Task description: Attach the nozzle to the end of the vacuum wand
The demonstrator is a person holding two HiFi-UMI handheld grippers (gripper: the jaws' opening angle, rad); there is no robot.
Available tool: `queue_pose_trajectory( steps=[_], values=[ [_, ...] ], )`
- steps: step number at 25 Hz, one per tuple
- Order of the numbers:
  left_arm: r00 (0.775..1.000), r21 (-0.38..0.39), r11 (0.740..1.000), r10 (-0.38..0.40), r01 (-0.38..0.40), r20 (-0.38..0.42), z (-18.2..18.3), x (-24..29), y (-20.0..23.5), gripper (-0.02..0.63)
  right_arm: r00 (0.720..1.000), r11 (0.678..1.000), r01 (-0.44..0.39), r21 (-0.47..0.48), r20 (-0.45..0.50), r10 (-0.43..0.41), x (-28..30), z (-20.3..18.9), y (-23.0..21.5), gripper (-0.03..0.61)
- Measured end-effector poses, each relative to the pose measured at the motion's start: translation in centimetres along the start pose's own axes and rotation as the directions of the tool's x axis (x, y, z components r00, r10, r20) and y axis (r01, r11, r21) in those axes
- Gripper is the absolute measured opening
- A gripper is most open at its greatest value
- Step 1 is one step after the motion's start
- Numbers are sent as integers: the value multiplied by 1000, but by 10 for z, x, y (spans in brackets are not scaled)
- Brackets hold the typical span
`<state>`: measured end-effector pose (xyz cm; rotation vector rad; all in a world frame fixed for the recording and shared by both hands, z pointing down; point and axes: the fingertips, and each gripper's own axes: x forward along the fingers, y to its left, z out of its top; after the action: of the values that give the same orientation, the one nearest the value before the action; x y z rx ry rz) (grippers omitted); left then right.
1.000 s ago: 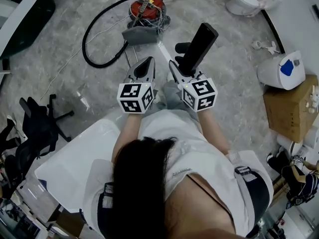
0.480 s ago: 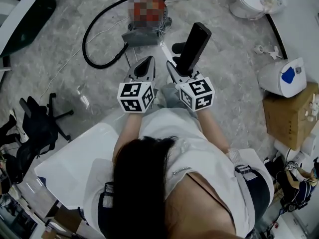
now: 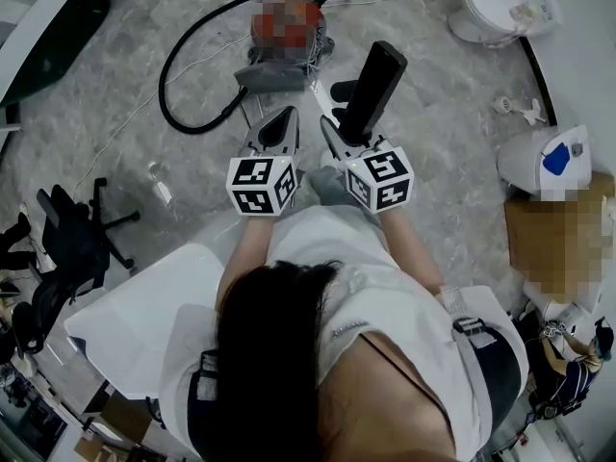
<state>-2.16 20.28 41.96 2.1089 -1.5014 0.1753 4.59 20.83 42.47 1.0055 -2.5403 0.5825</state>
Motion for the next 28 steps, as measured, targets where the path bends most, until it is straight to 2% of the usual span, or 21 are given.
queue_pose_trajectory(
  steps=[17,28],
  values=[
    [999,-5,999,51,-51,8,17,50,-15,2,998,998,-58,-32,-22,57,12,18,-54,97],
    [994,-26,994,105,-104,24,27,65,-13,2,995,994,-101,-44,-26,100,21,28,-73,97]
  ],
)
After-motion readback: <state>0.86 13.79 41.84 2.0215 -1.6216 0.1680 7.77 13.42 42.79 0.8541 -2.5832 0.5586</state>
